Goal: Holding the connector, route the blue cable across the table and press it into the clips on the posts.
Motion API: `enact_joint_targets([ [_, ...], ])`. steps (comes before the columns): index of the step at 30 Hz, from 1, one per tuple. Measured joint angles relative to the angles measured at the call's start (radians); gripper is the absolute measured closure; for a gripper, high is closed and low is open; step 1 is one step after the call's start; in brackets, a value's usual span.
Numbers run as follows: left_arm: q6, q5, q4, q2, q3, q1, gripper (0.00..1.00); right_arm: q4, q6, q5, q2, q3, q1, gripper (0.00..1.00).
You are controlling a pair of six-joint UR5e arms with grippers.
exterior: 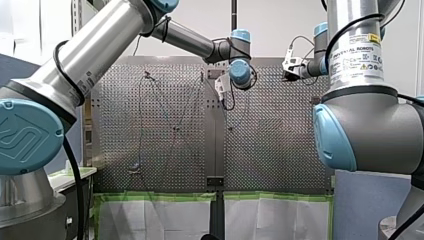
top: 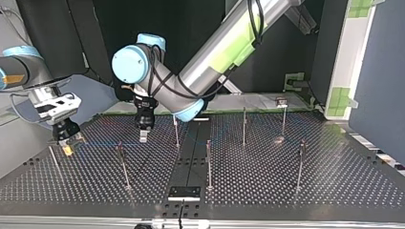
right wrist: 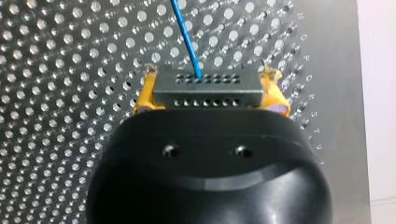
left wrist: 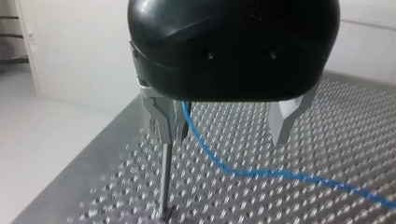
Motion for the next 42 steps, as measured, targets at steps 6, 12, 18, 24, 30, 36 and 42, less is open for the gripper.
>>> enact_joint_targets([
  [6, -0.018, 0.019, 0.020, 0.058, -0.058, -0.023, 0.00, 0.004, 0.000, 0.000, -0.001, 0.000, 0.000, 1.00],
  [12, -0.068, 0.018, 0.075, 0.116, -0.116, -0.010, 0.00, 0.007, 0.000, 0.000, -0.001, 0.000, 0.001, 1.00],
  [18, -0.087, 0.011, 0.129, 0.171, -0.170, 0.032, 0.00, 0.007, 0.000, 0.000, -0.001, 0.000, 0.002, 1.00],
  [24, -0.040, 0.008, 0.184, 0.225, -0.225, 0.085, 0.00, 0.008, 0.000, 0.000, -0.001, 0.000, 0.004, 1.00],
  [30, 0.008, -0.018, 0.232, 0.274, -0.274, 0.134, 0.00, 0.008, 0.000, 0.000, -0.001, 0.000, 0.008, 1.00],
  [36, 0.022, -0.030, 0.282, 0.323, -0.323, 0.173, 0.00, 0.008, 0.000, 0.000, 0.000, 0.000, 0.014, 1.00],
  [42, 0.035, -0.034, 0.337, 0.378, -0.378, 0.175, 0.00, 0.009, 0.000, 0.000, 0.000, 0.001, 0.017, 1.00],
])
